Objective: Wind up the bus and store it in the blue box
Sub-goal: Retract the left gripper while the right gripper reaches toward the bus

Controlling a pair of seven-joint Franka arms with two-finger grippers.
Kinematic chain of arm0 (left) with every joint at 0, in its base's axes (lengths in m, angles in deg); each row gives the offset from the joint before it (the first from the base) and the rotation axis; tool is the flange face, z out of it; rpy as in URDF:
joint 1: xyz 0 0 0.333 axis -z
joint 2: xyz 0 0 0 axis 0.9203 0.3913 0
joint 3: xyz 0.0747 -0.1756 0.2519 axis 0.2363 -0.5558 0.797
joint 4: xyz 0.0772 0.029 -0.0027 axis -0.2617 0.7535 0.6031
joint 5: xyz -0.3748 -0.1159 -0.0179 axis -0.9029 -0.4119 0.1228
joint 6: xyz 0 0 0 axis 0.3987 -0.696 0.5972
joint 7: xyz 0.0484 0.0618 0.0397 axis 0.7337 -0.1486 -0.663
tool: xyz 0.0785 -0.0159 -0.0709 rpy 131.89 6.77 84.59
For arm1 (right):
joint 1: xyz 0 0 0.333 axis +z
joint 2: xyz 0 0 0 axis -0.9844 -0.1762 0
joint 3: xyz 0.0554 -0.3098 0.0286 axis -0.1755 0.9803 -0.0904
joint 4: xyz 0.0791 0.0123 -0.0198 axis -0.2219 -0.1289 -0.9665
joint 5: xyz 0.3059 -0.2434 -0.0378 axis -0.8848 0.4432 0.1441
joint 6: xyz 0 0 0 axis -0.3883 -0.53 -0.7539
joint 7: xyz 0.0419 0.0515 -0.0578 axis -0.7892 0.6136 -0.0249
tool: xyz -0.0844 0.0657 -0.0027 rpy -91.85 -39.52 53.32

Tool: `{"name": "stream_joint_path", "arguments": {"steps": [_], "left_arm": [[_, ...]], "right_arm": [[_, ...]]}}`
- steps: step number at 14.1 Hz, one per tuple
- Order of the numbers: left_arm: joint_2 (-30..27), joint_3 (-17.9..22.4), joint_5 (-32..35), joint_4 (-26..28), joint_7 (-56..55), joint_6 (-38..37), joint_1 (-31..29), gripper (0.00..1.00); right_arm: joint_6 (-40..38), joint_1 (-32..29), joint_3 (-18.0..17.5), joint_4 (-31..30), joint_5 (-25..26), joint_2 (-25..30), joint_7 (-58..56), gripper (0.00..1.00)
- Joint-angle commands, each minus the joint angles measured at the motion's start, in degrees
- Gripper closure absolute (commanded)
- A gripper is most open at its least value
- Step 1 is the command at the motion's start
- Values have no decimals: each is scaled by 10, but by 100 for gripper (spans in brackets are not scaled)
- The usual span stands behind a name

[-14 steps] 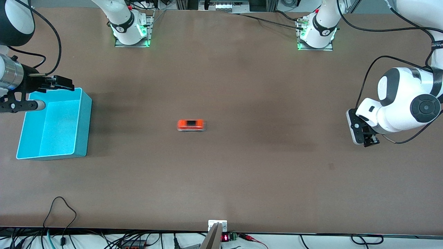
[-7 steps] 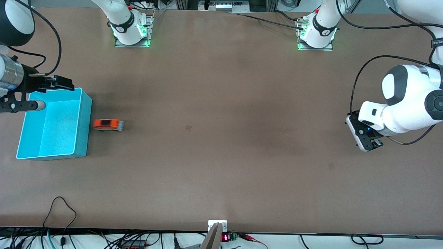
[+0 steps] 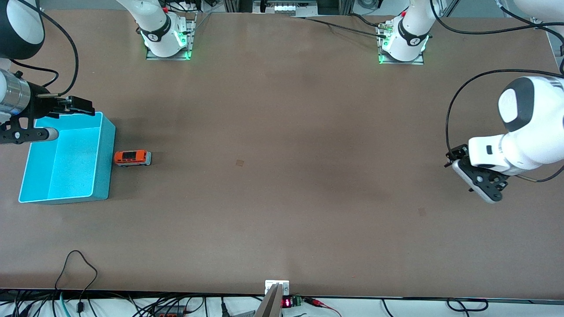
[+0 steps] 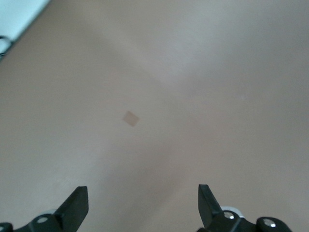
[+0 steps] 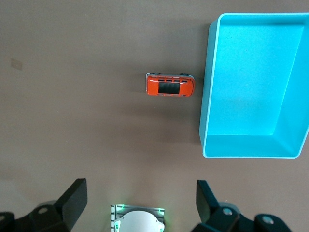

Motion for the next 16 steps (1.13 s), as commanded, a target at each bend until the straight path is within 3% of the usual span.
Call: {"name": "stream_joint_path", "arguments": {"steps": [1,4,7,12,16], "left_arm": [[-18,9,-7,-23,-124,-14,5,0],[-31,21,-7,-40,-214,-16,10,0],[-51,58,-8,-42,-288,-20,39,0],[-53,71,-10,-81,-374,-91,49,0],[-55,80,-10,-101,-436,-133,64,0]], "right_arm": [[-6,-2,-2,0,-2,0,-9,0],[-17,0,-2,-1,-3,1,-18,0],[-25,-1,-2,-3,-22,-7,-25,0],[-21,1,-2,-10,-24,-20,-26,0],[23,1,-2,-66,-23,-7,-53,0]]}}
